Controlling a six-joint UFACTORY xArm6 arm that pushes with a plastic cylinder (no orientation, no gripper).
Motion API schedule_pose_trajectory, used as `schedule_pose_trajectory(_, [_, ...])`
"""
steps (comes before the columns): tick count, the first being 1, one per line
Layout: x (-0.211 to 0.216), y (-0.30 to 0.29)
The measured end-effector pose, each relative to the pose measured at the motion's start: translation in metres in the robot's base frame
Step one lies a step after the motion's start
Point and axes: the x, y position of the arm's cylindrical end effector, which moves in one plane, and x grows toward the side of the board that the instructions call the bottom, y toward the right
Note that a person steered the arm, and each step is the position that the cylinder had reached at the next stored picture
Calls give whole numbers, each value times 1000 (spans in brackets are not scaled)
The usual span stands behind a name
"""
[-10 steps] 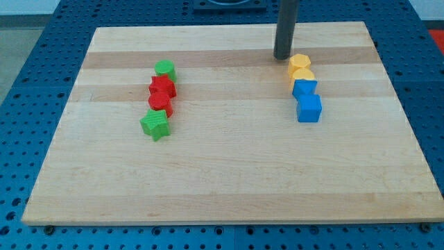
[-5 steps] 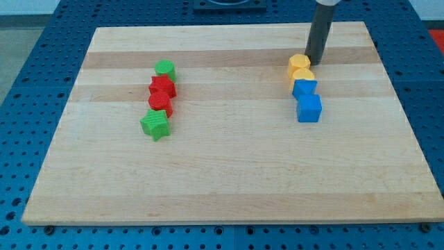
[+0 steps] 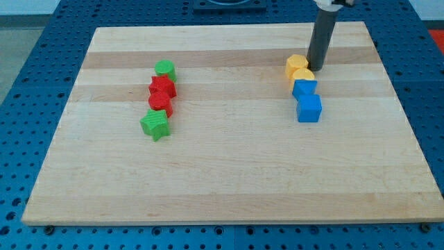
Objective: Move the yellow hexagon to the center of the board
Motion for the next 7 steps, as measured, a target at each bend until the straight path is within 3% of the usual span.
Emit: schedule_pose_trajectory(7, [6,-104])
